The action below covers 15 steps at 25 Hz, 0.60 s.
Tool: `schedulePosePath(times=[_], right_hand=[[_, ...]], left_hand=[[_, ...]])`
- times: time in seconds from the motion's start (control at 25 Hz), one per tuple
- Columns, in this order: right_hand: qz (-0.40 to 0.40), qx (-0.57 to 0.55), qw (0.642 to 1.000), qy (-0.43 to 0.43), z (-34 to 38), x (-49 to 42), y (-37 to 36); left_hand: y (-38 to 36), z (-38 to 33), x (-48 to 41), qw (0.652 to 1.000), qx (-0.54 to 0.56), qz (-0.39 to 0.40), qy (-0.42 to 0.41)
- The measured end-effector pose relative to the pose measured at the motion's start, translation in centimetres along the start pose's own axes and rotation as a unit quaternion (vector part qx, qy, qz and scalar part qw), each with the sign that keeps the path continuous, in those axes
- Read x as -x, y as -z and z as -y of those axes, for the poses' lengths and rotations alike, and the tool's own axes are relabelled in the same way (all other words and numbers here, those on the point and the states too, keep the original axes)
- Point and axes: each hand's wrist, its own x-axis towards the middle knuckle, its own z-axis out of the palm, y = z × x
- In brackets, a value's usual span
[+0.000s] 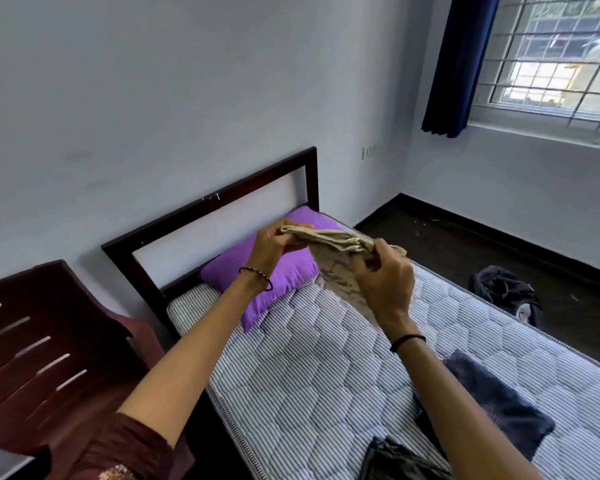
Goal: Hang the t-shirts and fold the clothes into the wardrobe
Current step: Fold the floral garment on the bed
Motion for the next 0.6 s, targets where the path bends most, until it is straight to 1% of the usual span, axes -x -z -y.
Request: schedulePosePath(times=[0.08,0.16,0.24,0.36,0.44,0.6], right_hand=[[0.038,0.041,0.998,0.03,-0.3,4.0,-0.6],[0.1,0.057,0.991,0.062,-0.9,8.9,-1.7],[0.176,0.052,0.981,0.063,-2.1,14.5,-3.2],[0.314,0.046,0.947,0.06,-4.2,23.8,-5.6],[0.379,0.06,0.921,0.069,-5.1,28.3,-7.0],[0.458,0.056,0.883,0.081,-7.1,33.9,-9.8]], left_hand=[[2.0,2.5,2.2,1.0,0.004,-0.001,0.029],[4.1,6.0,4.6,0.998,-0.007,-0.01,0.069],[6.3,10.3,7.0,0.993,-0.03,-0.009,0.115],[10.4,18.7,11.5,0.976,-0.062,-0.006,0.207],[12.9,23.9,14.8,0.961,-0.09,0.005,0.261],[16.2,30.5,19.3,0.948,-0.118,-0.01,0.295]])
